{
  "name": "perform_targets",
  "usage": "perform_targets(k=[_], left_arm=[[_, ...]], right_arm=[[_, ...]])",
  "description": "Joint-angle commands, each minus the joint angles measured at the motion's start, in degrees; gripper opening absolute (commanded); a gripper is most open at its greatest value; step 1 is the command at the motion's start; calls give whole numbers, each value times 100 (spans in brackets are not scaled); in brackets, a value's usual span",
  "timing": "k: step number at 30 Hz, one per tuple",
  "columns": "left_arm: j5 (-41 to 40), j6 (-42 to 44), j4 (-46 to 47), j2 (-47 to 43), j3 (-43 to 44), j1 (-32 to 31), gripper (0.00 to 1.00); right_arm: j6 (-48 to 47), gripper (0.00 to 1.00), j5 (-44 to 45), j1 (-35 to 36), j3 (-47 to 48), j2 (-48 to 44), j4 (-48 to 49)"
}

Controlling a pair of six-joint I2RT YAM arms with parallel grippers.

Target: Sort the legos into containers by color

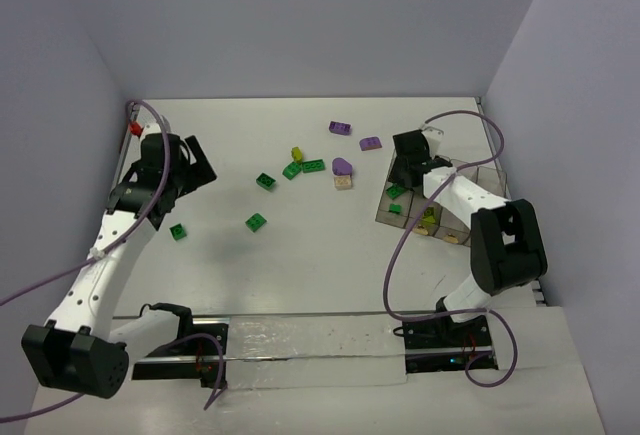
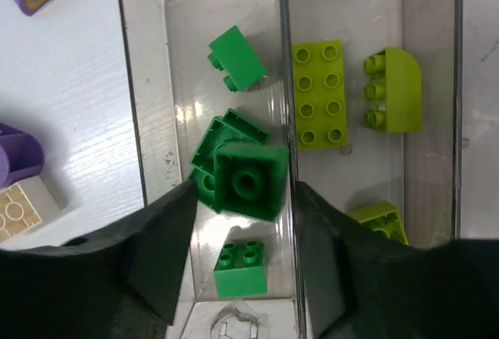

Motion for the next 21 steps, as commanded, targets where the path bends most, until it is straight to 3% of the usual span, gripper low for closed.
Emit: perform_targets(k=[1, 5, 13, 21], left_arm=[[-542, -462, -518, 415, 400, 101, 99], [-485, -744, -777, 689, 467, 405, 99], [-171, -1467, -1044, 956, 158, 1529, 98], [36, -1224, -695, 2035, -129, 1933, 95]], right_arm=[[-160, 66, -115, -13, 220, -25, 365], [-231, 74, -161, 18, 116, -246, 400], [-213, 74, -487, 223, -89, -828, 500], [-167, 76, -718, 704, -181, -1256, 482]])
